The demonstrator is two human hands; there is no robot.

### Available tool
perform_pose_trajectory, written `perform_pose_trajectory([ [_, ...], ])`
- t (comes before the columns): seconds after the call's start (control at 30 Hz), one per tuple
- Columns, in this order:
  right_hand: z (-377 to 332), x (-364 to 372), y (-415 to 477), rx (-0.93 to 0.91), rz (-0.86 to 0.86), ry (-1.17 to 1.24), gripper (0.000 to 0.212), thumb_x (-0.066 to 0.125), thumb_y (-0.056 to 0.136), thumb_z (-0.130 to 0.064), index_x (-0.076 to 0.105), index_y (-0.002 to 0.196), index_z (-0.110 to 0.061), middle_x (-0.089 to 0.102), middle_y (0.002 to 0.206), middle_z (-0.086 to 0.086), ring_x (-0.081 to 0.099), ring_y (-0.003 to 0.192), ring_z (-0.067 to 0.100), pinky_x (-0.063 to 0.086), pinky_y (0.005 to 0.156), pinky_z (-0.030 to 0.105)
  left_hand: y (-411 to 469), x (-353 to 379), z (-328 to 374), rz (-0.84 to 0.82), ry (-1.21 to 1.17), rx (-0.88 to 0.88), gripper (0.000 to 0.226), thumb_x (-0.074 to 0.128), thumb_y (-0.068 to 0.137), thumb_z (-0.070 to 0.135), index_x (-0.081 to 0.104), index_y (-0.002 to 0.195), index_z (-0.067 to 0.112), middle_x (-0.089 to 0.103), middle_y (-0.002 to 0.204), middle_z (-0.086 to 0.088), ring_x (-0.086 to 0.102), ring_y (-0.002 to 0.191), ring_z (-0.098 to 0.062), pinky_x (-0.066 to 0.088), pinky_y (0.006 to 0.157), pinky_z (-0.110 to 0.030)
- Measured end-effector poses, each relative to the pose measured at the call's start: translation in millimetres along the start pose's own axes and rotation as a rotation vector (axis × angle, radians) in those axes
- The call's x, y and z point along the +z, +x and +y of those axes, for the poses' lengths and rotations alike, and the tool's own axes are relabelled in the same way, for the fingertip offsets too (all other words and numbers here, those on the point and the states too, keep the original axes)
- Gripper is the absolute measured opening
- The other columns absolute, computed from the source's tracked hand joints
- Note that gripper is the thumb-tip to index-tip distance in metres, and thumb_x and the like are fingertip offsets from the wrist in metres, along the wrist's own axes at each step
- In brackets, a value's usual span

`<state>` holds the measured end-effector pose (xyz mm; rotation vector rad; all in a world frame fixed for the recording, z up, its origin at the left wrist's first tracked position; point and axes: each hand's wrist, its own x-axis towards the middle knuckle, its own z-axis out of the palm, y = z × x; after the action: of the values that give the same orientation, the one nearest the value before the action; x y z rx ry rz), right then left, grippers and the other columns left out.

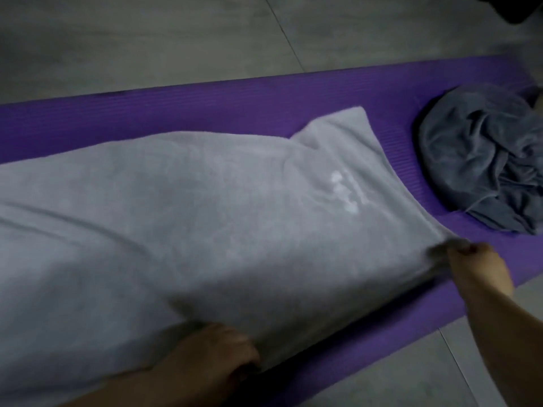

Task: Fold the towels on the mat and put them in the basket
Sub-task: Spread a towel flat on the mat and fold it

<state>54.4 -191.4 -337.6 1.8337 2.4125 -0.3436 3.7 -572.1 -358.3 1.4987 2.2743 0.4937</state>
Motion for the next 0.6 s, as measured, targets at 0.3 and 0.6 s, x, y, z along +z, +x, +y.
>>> perform_pose_trajectory([
  [0.3, -27, -8, 5, -0.074, 0.308, 0.083, 0.041, 0.049, 0.084, -0.005, 0.049, 0.124, 0.003, 0.041, 0.130, 0.030, 0.039, 0.119, 0.044, 0.033, 0.096, 0.047, 50, -27, -79, 0.304, -0.149, -0.401, 0.044, 0.039, 0.078, 0.042, 0.064, 0.107, 0.021, 0.060, 0.118, -0.006, 0.065, 0.098, -0.028, 0.051, 0.080, -0.033],
  [0.6, -194, 33, 39, -0.811, -0.171, -0.280, 0.050, 0.042, 0.093, -0.021, 0.030, 0.142, -0.016, 0.032, 0.145, 0.011, 0.030, 0.133, 0.032, 0.025, 0.108, 0.038, 83, -83, -159, 0.109, -0.127, -0.932, 0.066, 0.056, 0.088, 0.020, 0.023, 0.145, 0.014, 0.026, 0.149, -0.013, 0.030, 0.134, -0.032, 0.025, 0.112, -0.038],
])
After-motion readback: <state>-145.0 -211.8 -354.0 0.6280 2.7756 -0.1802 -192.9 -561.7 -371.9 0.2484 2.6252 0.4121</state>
